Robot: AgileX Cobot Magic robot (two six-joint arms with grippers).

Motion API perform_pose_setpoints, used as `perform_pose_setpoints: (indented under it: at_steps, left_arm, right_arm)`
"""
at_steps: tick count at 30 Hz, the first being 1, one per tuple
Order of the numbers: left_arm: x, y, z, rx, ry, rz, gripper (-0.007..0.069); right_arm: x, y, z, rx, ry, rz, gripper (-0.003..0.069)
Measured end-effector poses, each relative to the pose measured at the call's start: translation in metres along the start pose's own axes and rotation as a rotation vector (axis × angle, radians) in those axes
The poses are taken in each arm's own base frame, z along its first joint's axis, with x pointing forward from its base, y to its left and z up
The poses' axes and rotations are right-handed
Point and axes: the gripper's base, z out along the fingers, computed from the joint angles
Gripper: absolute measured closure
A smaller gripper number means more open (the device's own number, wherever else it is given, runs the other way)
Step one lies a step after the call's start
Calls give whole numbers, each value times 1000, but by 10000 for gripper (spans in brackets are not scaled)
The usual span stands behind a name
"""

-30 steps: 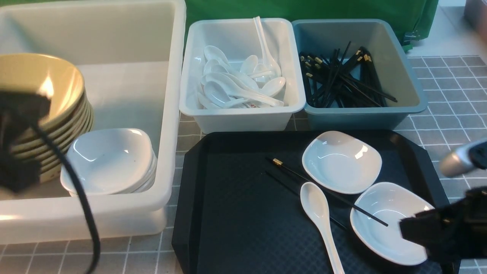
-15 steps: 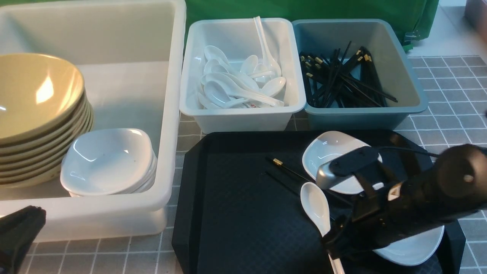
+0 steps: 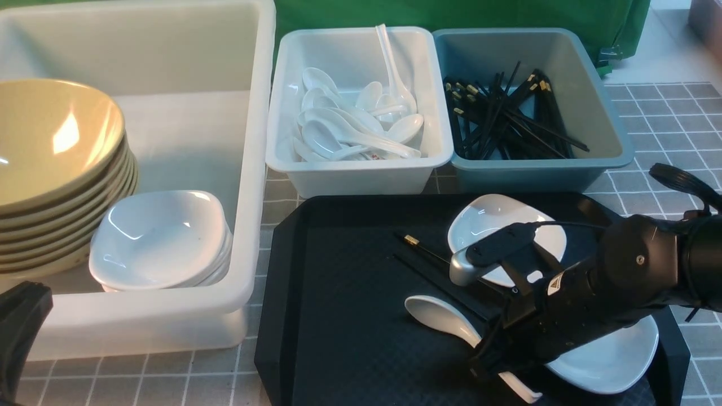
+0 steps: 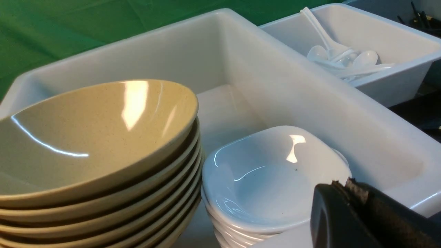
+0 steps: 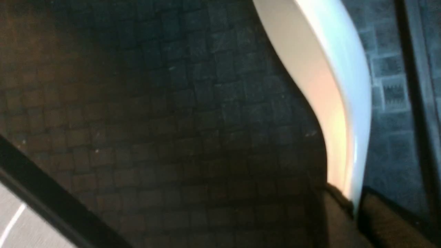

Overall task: On grey table put chopsticks spoon bowls plates into blue grey white boxes.
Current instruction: 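Reach down and grasp the white spoon resting in the bowl with the right gripper, then place the white spoon into the bin of spoons with the right gripper, then reach for and grasp the small white dish on the black tray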

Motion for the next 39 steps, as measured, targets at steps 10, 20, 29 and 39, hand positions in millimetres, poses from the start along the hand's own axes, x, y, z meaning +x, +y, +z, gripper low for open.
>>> perform_pose_setpoints:
  at_steps: [10,20,29,39]
  left_arm:
    - [-1,0,0,-3,-7,0,634]
    - [-1,0,0,-4,-10,0,634]
    - [0,0,0,2,1,-4,634]
    - [-1,0,0,-2,-9,-8,634]
  right_arm:
    - [-83,20,-96,48,-461,-243,562]
    - [-230,9,-65,138,-741,-307,482]
    - [-221,-45,-88,101,-378,-142,188]
    - [-107,-108,-53,179,46,68,189]
